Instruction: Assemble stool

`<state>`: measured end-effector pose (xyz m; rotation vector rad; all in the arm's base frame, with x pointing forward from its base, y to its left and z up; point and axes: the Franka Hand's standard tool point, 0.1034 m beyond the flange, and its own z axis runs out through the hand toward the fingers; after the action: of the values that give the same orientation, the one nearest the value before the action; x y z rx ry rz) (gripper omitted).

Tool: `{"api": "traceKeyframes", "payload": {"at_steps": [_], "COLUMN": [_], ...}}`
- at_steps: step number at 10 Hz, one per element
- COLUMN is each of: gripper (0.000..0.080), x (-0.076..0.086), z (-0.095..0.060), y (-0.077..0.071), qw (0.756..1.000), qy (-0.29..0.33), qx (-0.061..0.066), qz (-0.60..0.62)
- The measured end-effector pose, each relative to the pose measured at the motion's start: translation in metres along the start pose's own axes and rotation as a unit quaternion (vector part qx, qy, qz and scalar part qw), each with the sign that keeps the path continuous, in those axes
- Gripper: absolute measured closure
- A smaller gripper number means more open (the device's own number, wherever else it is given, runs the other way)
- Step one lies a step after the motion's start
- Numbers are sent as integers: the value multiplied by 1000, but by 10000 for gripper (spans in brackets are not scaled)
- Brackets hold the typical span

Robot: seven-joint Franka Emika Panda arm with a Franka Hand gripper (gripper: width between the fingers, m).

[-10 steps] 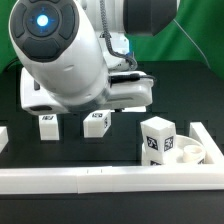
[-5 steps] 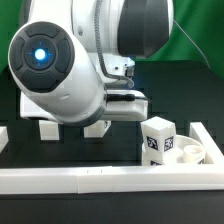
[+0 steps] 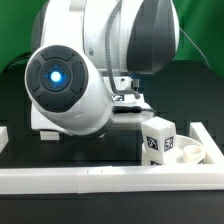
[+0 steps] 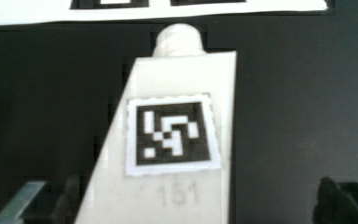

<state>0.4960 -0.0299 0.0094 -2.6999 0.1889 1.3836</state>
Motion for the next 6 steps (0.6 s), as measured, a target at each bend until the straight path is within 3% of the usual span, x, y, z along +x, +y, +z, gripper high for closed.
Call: {"api": "traceKeyframes", "payload": {"at_steps": [2,3,4,6], "gripper": [178,361,475,475], "x": [0,0,0,0], "z": [0,0,0,0], "y": [1,1,1,1], "qw": [1000,1000,1000,1000], "qy": [0,0,0,0], "qx": [1,1,1,1], "qz": [1,1,1,1]}}
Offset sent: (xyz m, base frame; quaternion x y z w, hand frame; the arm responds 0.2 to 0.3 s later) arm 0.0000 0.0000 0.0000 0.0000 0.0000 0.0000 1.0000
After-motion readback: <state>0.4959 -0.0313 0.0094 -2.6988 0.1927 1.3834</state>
